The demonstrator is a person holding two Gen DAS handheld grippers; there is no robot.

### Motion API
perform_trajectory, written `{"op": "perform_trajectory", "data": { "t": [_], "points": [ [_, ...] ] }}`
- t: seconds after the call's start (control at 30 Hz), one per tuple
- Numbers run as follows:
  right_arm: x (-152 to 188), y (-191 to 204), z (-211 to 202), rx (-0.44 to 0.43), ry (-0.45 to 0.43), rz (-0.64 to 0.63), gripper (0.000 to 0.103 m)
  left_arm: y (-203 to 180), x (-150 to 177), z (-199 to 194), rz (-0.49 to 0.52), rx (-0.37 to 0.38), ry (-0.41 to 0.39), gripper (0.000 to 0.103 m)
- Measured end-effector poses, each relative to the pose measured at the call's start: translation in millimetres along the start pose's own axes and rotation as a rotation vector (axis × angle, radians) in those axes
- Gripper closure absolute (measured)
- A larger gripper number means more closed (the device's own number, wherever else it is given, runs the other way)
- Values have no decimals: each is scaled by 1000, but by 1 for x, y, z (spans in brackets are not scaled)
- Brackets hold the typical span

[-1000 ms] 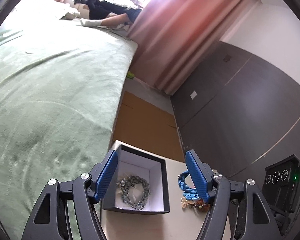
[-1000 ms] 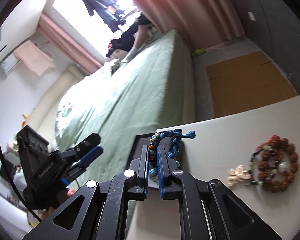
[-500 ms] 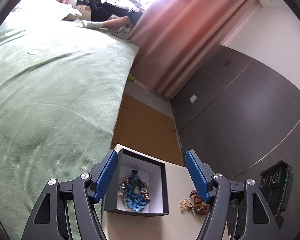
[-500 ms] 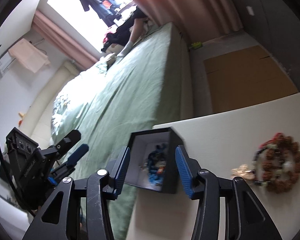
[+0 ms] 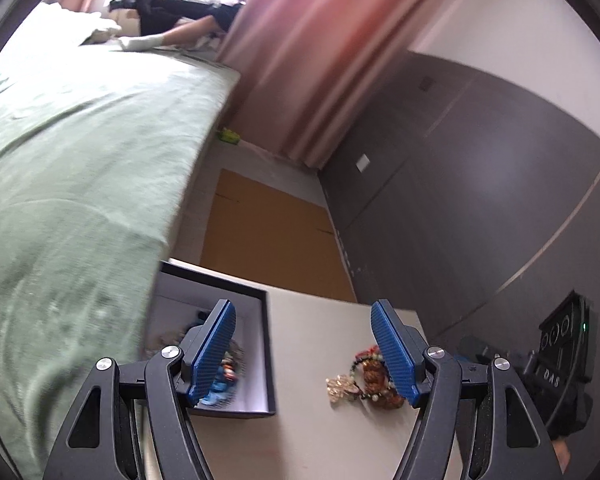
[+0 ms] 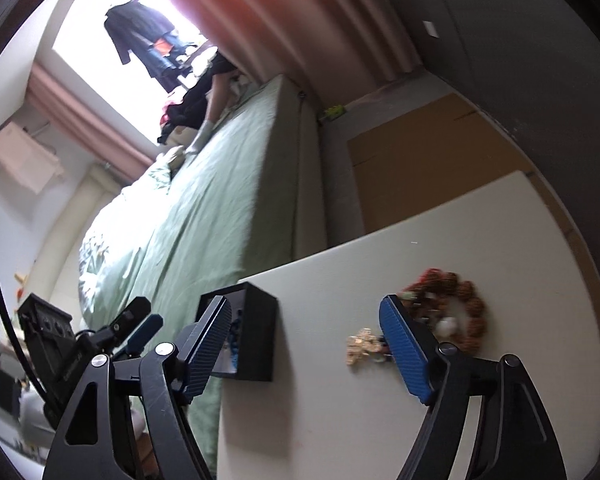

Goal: Organize jewelry
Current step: 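Lower the blue knotted cord into the box and open the right tool, then grasp the gold butterfly pendant with the left tool while the right tool grasps a dark bead bracelet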

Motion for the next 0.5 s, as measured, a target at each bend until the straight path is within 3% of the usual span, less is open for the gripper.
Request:
{"op": "perform_trajectory", "data": {
  "t": [0.27,0.5],
  "points": [
    [0,-46,-14,97,42,93,26,-47,30,21,142,2,50,32],
    [4,-72,-23,128,68,139,26,-80,63,47,266,-19,115,33]
  ]
}}
Point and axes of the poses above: each gripper's, at about its wrist camera, not at the fingertips, and z roughly the way its jaws point, y to its left, x to its underside, the point moved 5 cm from there along z, roughly the way its jaws point, and after that the axes turned 10 degrees about -x, right-handed, at the moved point
